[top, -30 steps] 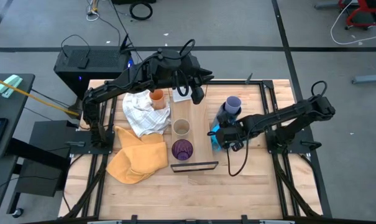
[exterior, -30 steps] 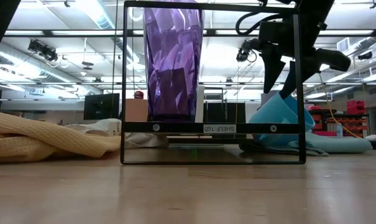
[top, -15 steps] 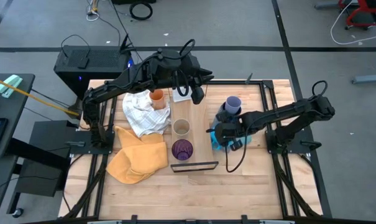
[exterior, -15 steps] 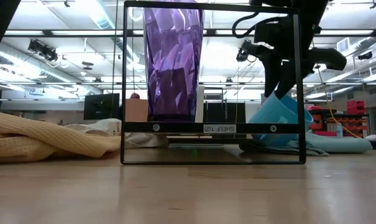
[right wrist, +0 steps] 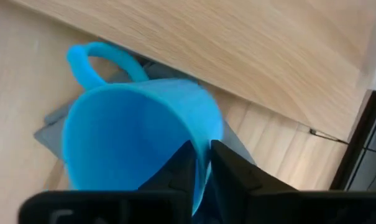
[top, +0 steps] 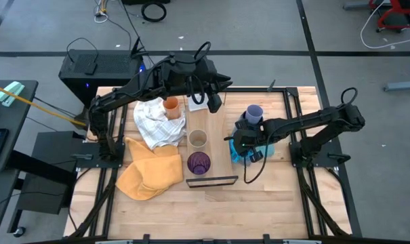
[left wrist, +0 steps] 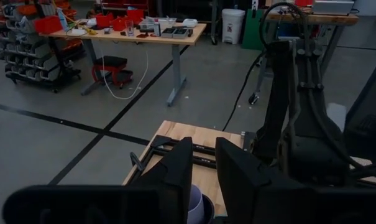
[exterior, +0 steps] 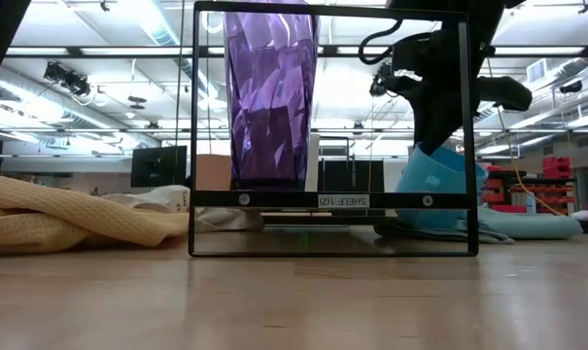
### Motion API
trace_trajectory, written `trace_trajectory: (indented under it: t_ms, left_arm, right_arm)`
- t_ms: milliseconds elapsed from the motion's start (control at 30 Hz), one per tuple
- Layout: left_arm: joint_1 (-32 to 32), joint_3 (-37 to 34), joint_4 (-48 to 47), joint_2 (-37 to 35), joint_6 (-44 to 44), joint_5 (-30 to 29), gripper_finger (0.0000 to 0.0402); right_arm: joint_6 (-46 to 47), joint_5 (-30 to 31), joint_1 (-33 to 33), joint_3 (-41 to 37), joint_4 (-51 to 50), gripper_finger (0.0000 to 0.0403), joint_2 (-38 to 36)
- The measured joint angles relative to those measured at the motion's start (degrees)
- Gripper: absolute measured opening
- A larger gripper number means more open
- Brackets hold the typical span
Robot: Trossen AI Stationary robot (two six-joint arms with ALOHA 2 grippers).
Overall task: Stack small to large cups/mugs on shelf
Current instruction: Put the blue mug on the shelf
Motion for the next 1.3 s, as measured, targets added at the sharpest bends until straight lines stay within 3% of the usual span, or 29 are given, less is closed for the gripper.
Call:
trace_trajectory:
  t_ms: [167, 667, 1300]
  left_arm:
    - [0.00, 0.00, 0.29, -0.20, -0.02, -0.01, 0.0074]
    - [0.00, 0.00, 0.32, -0.20, -0.44, 0.00, 0.0078]
    - [0.00, 0.09, 1.49, -4.73, -0.42, 0.00, 0.0079]
  right_arm:
    - [-0.10, -0.16, -0.43, 0.00, -0.10, 0.0009, 0.02]
    - [0.51, 3.34, 0.62, 1.55, -4.48, 0.0004, 0.03]
    - [2.74, 8.49, 0.73, 24.10, -18.95, 0.0003, 0.02]
